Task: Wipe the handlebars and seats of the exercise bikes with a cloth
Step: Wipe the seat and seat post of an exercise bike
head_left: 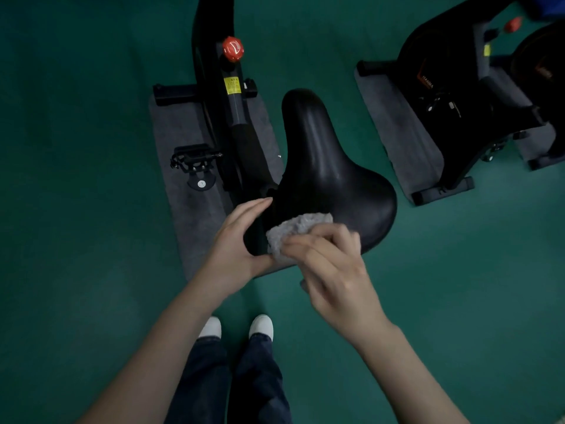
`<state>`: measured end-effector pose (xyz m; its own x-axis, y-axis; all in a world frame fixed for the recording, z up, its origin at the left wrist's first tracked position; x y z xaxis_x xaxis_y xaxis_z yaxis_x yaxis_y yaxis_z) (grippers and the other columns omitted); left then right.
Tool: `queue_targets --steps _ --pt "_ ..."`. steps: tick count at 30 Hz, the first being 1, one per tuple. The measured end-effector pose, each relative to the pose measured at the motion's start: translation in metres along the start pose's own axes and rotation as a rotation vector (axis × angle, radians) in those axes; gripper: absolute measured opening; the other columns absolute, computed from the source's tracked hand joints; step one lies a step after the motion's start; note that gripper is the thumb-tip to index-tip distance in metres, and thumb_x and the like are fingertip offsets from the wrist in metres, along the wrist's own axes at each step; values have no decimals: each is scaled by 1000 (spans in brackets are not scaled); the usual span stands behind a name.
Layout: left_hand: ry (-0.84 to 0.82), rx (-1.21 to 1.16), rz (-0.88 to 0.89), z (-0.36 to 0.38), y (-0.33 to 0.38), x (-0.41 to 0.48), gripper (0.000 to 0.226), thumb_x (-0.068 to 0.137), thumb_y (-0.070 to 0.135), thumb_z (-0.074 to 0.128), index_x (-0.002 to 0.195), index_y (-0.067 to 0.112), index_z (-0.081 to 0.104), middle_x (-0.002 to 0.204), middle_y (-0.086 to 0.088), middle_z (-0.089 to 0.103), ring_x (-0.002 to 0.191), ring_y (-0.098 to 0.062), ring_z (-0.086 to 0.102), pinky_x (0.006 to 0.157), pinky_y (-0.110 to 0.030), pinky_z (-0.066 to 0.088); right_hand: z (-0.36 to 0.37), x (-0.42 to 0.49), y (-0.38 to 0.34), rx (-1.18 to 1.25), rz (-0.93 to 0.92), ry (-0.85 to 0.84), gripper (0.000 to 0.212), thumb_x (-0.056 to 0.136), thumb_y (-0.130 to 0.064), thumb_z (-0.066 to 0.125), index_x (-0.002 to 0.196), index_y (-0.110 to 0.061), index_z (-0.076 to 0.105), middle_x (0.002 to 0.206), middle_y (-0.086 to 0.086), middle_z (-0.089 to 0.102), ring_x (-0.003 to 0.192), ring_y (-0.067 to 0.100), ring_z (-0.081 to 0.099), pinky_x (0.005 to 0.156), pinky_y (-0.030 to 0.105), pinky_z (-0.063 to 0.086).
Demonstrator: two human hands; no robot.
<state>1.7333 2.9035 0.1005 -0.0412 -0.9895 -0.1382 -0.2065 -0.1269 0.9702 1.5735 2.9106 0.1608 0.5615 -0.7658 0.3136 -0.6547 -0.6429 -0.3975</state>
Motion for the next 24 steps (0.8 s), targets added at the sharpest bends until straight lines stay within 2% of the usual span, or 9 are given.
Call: queue_targets --steps 2,4,6,9,12,17,20,22,24 --pt "11 48 2 0 0 -1 83 63 10 85 133 25 43 134 9 45 122 6 40 107 -11 29 -2 -14 5 -38 -6 43 46 69 15 59 106 -11 65 111 -4 68 100 19 50 83 27 31" --pt "26 79 -8 0 4 -3 85 60 23 86 135 23 46 129 19 45 117 16 39 104 -9 30 -5 -26 9 -66 36 113 51 65 19 60 107 -9 66 113 -1 68 98 22 51 80 36 39" --pt "38 106 -26 -1 8 -7 86 56 40 79 134 24 48 124 26 44 117 14 40 103 -12 33 -9 -34 11 -51 128 196 42 69 19 61 103 -5 70 112 0 68 95 25 51 78 41 43" --pt "27 167 -65 -5 12 -13 83 57 49 74 134 27 50 124 25 47 120 6 43 104 -16 32 -17 -37 12 83 323 374 22 85 7 58 98 -6 71 103 -8 67 93 23 51 83 30 45" --pt "-3 222 -80 -10 18 -20 79 63 43 77 135 24 51 128 15 50 121 0 46 105 -18 32 -29 -36 7 228 573 521 21 85 2 60 97 -10 71 98 -23 63 98 16 55 87 16 42" --pt "-52 362 -33 -12 41 -29 69 71 31 79 133 22 52 130 11 49 123 -5 45 107 -22 31 -57 -51 -5 337 797 566 22 86 -5 60 94 -22 71 92 -23 64 100 7 57 88 12 41" --pt "-73 444 23 -9 63 -34 64 75 30 77 133 18 53 133 8 49 127 -11 43 111 -31 31 -76 -65 -13 423 939 627 28 88 -4 62 90 -30 69 94 -12 65 93 1 59 84 10 41" --pt "-99 526 61 -3 78 -36 61 78 32 74 133 17 52 134 6 48 128 -16 42 112 -39 31 -88 -72 -16 459 1002 648 20 88 -3 62 92 -22 70 97 7 67 89 -3 59 83 9 41" --pt "-138 617 104 6 92 -39 59 81 35 70 134 18 52 136 6 48 128 -17 41 111 -43 31 -100 -79 -16 502 1046 669 17 89 -4 61 93 -18 70 99 11 67 91 4 61 87 18 45"
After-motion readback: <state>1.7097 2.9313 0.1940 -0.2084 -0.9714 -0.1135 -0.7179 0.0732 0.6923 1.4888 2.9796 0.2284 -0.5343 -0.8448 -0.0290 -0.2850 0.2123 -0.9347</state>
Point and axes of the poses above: each hand's wrist, its own x-axis towards the middle knuckle, its own z-axis out of the palm, y = z × x, the point moved 2 cm from there along x, towards the middle knuckle
